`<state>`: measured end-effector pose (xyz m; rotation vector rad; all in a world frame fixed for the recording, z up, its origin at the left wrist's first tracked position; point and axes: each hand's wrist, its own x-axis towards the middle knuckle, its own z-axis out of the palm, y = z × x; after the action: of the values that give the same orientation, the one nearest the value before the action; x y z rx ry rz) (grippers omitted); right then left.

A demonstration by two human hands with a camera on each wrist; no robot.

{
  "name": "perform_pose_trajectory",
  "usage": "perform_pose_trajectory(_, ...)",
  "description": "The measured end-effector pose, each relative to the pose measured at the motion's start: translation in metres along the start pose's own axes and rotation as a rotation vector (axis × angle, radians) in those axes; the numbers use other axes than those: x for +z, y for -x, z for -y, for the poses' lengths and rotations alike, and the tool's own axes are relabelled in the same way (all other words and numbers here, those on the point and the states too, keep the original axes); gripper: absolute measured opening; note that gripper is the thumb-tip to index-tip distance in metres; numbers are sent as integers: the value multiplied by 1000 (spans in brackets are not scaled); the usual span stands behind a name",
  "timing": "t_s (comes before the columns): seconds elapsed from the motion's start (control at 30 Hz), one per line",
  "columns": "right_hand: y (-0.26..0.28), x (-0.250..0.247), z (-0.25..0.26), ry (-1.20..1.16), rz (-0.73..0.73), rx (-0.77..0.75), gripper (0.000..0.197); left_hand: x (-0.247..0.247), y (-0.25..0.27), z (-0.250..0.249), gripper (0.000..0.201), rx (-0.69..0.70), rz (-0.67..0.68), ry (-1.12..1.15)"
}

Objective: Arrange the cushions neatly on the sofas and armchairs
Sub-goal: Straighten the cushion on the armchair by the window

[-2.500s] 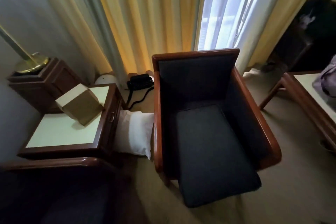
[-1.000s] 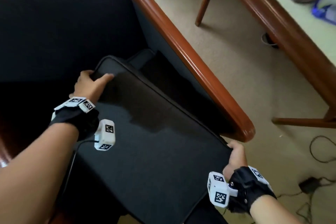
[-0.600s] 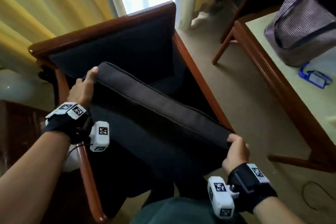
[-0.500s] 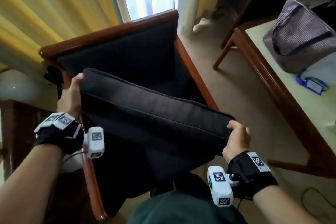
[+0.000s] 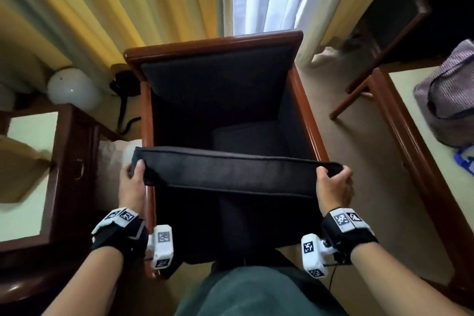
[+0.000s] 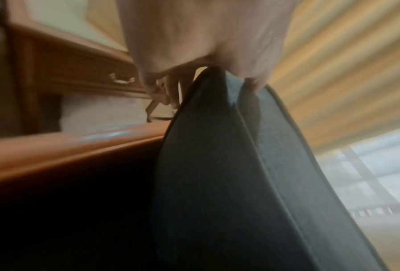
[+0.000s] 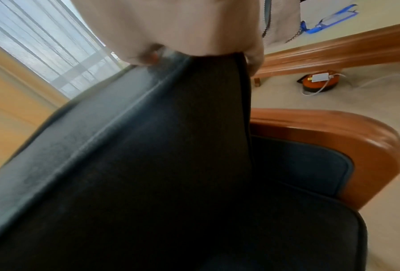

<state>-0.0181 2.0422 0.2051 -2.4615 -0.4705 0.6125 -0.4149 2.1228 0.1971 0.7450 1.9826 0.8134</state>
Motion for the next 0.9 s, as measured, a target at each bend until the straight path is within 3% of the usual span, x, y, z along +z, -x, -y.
perform_pose_trajectory(0.07,5,-4,4,70,14,-97,71,-3,-2,-13,47,258,8,-138)
perform_pose_trajectory(0.1,10,-6,7,121,18,-208,74,-4,-6,-18,54,416,41,-292)
perform_pose_trajectory(0.13,16,-5,9,167,54,-362,76,-4,-9,-25,65,532,144,-512)
perform_pose_trajectory(0.2,29,0,9,289,225,-706,89,-4,-12,-34,95,632,384,-981)
perform_pose_trajectory(0.27,33,8,3,591,306,-941,114,-6,-15,-36,122,772,444,-1278)
perform_pose_trajectory(0.37,23,12,1,857,298,-977,137,-4,-23,-31,126,995,415,-1409)
perform_pose_trajectory(0.47,10,14,4,929,258,-977,139,13,-19,-35,110,995,332,-1375)
perform_pose_trajectory(0.57,6,15,15,1024,307,-989,124,25,-14,-39,98,963,238,-1372)
perform_pose_trajectory(0.73,1,11,33,1018,376,-992,99,23,-22,-36,80,1024,232,-1343)
perform_pose_trajectory(0.9,-15,1,47,896,287,-1063,82,16,-18,-68,66,1134,231,-1302)
